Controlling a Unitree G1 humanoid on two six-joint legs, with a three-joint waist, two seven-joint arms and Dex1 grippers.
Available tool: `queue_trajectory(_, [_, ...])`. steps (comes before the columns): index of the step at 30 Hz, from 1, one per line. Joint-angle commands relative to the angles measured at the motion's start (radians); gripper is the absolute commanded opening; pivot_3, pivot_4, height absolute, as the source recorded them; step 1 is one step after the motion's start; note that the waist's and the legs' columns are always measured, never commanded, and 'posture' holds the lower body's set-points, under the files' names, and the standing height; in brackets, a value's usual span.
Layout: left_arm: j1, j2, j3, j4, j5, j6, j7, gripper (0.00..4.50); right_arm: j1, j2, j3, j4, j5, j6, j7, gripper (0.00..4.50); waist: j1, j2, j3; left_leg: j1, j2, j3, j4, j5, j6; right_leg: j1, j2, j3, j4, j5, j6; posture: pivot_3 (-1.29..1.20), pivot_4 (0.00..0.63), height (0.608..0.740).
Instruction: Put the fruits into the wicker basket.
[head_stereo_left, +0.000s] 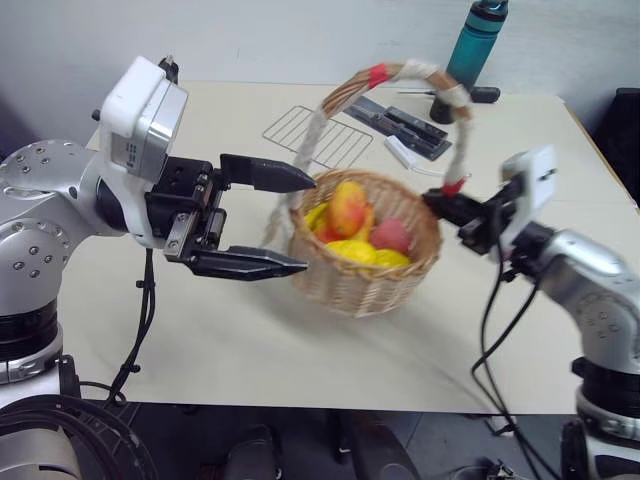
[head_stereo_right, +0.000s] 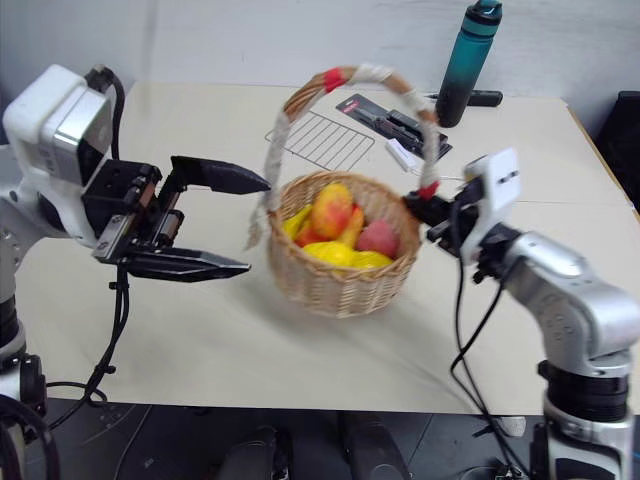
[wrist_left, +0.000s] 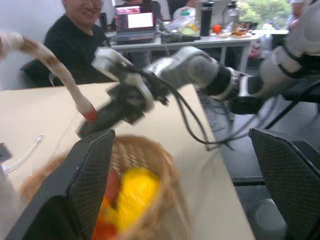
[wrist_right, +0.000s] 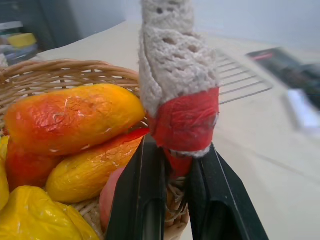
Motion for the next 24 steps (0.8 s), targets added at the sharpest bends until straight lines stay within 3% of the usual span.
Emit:
queue_trajectory(1, [0.009,0.02,0.045,-0.025,-0.062,0.019,-0.022,4.5,0.047,-0.149,-0.185,0.086,-0.038,-0.088,0.104,0.22,0.002,0.001,0.0,0.0,0.0,0.0,0.0,0.0,0.0,0.0,0.0,0.0,0.0,0.0,0.0,0.0,0.15,0.74])
queue_trajectory(7, [0.019,0.015,0.042,-0.001,-0.038,0.003,-0.025,4.5,0.2,-0.251,-0.316,0.297,-0.164,-0.257,0.194,0.22,0.006,0.0,0.0,0.0,-0.001,-0.001,0.0,0.0,0.001,0.002,-0.001,0.0,-0.002,0.0,0.001,0.0,0.15,0.74])
queue_trajectory(14, [0.024,-0.005,0.028,0.05,0.011,-0.025,-0.023,4.5,0.261,-0.115,-0.319,0.368,-0.228,-0.396,0.114,0.22,-0.016,0.001,0.0,0.003,-0.001,0.002,0.0,0.002,-0.001,0.002,0.001,0.004,0.001,0.0,0.002,0.0,0.15,0.74])
queue_trajectory(18, [0.014,-0.017,0.024,0.079,0.037,-0.035,-0.021,4.5,0.282,-0.069,-0.32,0.353,-0.222,-0.414,0.109,1.5,-0.017,0.002,0.0,0.004,-0.001,0.002,-0.001,0.004,-0.002,0.002,0.001,0.003,0.002,0.0,0.001,0.0,0.15,0.74])
queue_trajectory(23, [0.03,-0.02,0.026,0.101,0.065,-0.046,-0.023,4.5,0.38,-0.132,-0.405,0.288,-0.157,-0.35,0.182,3.28,-0.007,0.002,0.0,0.004,-0.001,0.001,-0.001,0.003,-0.002,0.002,0.0,0.003,0.002,0.0,0.001,0.0,0.15,0.74])
queue_trajectory(24, [0.039,-0.017,0.027,0.105,0.073,-0.05,-0.028,4.5,0.411,-0.163,-0.437,0.278,-0.143,-0.324,0.21,3.46,-0.005,0.002,0.0,0.004,-0.001,0.002,-0.001,0.003,-0.002,0.002,0.0,0.003,0.002,0.0,0.001,0.0,0.15,0.74])
